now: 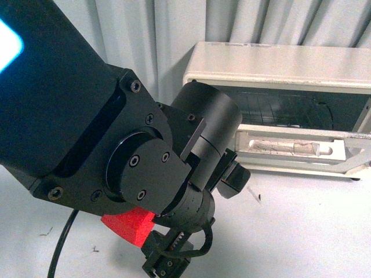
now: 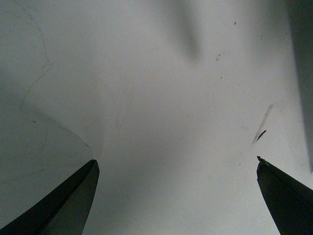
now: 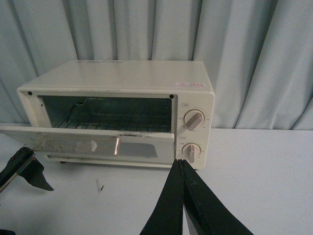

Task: Open oven

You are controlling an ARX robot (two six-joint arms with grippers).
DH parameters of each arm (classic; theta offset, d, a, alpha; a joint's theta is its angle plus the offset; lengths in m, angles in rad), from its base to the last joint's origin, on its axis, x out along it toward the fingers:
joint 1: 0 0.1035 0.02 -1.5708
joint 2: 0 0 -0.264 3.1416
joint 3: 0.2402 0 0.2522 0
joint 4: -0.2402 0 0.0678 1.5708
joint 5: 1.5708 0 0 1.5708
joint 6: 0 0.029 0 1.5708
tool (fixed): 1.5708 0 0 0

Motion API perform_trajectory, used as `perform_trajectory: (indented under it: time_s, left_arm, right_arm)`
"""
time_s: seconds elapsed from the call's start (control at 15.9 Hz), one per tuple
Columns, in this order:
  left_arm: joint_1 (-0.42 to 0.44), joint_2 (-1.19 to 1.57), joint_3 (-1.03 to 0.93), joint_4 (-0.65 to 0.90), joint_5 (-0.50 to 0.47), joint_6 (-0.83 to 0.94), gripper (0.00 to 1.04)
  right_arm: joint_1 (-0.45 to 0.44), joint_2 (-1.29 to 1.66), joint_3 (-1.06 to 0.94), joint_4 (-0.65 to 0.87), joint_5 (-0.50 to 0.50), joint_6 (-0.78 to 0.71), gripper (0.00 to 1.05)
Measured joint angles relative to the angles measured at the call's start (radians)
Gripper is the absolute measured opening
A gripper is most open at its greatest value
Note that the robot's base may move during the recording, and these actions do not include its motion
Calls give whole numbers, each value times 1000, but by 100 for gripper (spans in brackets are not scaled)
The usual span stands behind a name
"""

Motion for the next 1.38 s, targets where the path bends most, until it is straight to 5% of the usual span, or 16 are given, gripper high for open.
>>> perform_trajectory:
  time_s: [0.88,1.38]
  left_arm:
    - [0,0,0,0,0,0,98]
    - [0,0,0,0,0,0,98]
  right_arm:
    - [0,0,0,0,0,-1,3]
    - [0,0,0,0,0,0,87]
